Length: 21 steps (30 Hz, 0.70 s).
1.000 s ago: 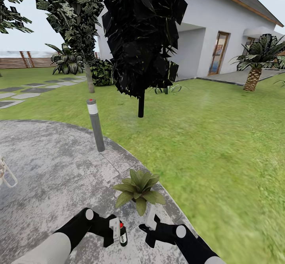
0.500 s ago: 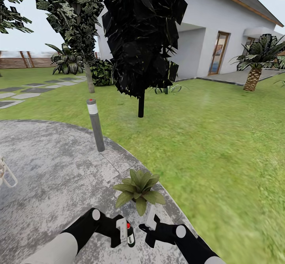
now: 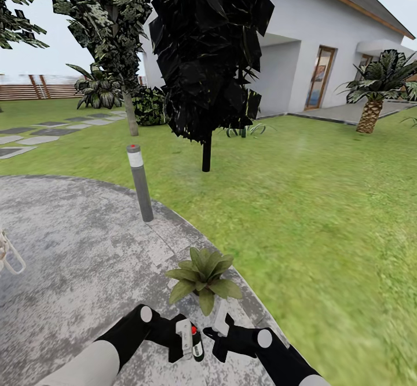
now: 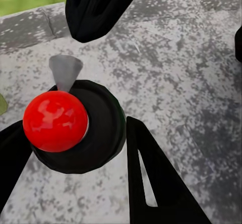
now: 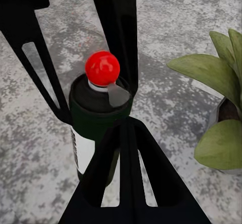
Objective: Pick up the pesticide atomizer in the garden and spray insectifuge to fully cover both potted plants in the garden.
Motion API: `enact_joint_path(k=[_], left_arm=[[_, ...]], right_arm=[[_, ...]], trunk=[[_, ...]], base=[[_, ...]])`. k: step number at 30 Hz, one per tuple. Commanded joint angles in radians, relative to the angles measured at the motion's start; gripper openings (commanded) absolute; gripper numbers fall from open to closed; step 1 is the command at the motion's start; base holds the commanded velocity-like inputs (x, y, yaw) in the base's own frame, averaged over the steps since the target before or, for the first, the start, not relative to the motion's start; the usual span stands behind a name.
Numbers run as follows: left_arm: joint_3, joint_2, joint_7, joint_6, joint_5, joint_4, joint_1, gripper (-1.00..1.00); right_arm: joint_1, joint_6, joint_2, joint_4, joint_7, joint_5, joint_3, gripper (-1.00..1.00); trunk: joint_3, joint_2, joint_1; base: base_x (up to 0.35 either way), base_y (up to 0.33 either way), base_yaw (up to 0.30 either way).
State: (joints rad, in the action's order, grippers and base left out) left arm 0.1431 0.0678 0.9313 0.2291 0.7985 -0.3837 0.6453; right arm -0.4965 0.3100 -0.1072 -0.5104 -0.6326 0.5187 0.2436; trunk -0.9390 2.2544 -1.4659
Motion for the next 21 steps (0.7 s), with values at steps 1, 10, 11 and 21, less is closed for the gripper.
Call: enact_joint_path(k=[1, 10, 11, 21], left_arm=[[0.0, 0.001, -0.001, 0.007, 0.008, -0.001, 0.0, -1.0], [-0.002, 0.012, -0.002, 0.007, 0.007, 0.006, -0.001, -1.0], [-0.002, 0.015, -0.002, 0.007, 0.007, 0.006, -0.001, -1.0], [-0.002, 0.03, -0.002, 0.007, 0.006, 0.005, -0.001, -1.0]], right_arm=[[0.0, 0.006, 0.0, -0.001, 0.001, 0.01, -0.001, -1.0], [0.0, 0.006, 0.0, -0.002, 0.001, 0.01, -0.001, -1.0], [0.0, 0.006, 0.0, -0.002, 0.001, 0.01, -0.001, -1.0], [0.0, 0.007, 0.0, -0.002, 0.001, 0.01, -0.001, -1.0]], trunk=[[-0.001, 0.0, 0.0], [-0.001, 0.0, 0.0], [-0.001, 0.0, 0.0], [-0.001, 0.0, 0.0]], base=[[0.0, 0.0, 0.0], [0.0, 0.0, 0.0], [0.0, 0.0, 0.0], [0.0, 0.0, 0.0]])
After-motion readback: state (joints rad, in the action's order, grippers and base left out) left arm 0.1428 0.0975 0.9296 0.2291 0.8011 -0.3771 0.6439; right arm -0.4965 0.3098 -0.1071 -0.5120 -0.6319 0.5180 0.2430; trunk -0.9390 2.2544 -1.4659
